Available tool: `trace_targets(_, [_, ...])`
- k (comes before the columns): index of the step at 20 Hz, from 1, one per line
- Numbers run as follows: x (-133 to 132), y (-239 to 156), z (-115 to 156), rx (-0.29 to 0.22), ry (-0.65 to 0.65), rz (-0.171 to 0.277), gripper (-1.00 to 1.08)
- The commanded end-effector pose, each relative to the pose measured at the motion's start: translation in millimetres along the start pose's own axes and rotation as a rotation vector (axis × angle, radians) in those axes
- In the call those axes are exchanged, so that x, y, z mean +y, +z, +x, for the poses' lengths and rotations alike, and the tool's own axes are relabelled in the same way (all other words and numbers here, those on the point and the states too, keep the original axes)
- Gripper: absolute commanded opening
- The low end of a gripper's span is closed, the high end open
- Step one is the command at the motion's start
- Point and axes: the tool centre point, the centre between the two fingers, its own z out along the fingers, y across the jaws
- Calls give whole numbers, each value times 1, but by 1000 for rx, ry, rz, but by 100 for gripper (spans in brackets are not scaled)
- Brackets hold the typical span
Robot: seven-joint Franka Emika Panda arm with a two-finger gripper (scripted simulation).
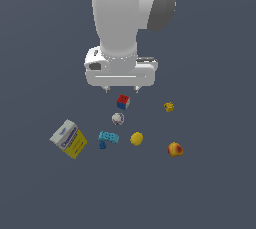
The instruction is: Pick up a designated object from a clutter of objects.
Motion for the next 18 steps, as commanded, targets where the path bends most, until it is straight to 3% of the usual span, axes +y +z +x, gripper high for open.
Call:
trace_targets(1, [8, 2, 7, 3, 20, 3, 100])
trace_targets(8, [49, 13, 39, 19, 119, 15, 100])
trace_targets(18, [148, 47, 91, 53, 324, 18, 100])
